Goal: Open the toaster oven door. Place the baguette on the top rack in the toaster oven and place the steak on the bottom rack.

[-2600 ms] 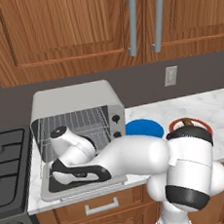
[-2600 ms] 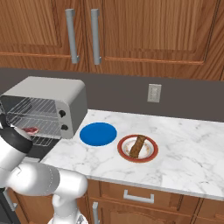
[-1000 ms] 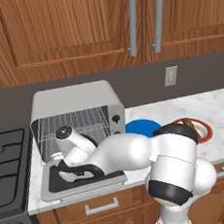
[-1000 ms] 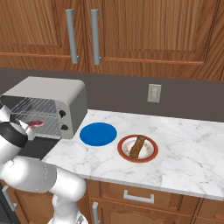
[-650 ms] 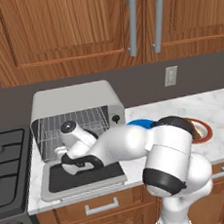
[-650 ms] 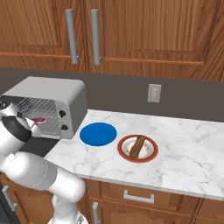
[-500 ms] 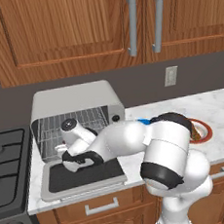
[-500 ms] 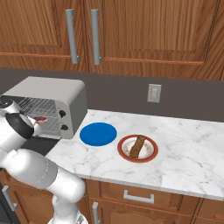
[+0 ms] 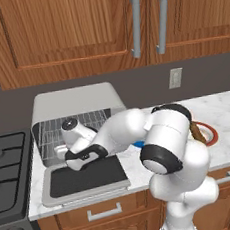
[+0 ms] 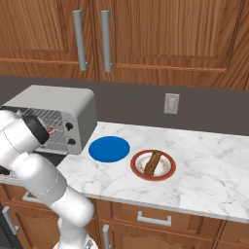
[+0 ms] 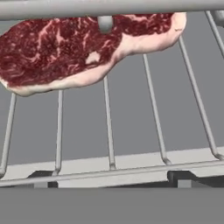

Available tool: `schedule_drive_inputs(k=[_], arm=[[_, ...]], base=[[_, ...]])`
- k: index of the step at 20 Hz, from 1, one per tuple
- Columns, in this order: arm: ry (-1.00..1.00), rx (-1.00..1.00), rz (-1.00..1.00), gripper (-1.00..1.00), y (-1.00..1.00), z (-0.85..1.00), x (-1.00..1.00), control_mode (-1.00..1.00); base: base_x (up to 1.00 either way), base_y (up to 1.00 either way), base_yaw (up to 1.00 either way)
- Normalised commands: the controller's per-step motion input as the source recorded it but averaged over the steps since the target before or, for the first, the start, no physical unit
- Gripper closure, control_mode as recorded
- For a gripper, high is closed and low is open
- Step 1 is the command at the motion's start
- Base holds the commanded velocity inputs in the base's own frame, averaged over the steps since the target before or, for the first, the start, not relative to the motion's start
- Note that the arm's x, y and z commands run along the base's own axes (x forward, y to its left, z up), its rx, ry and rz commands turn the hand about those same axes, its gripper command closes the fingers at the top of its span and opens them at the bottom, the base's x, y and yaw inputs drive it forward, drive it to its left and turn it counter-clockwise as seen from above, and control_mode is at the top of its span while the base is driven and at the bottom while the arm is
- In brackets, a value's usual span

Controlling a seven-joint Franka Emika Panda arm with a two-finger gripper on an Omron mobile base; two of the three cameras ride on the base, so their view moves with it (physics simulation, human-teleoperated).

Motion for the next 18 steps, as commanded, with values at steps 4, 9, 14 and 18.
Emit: schedule_drive_inputs(k=[4, 9, 14, 18], arm=[[0.00, 0.00, 0.08, -1.00, 0.06, 0.00, 0.24, -1.00], [-0.01, 0.00, 0.07, -1.00, 0.13, 0.03, 0.10, -1.00], [0.00, 0.00, 0.08, -1.00, 0.22, 0.03, -0.23, -1.00], [-0.03, -0.03, 0.02, -1.00, 0.27, 0.10, -0.47, -1.00]], base=[[0.00, 0.00, 0.00], [0.00, 0.00, 0.00], [0.00, 0.00, 0.00], [0.00, 0.00, 0.00]])
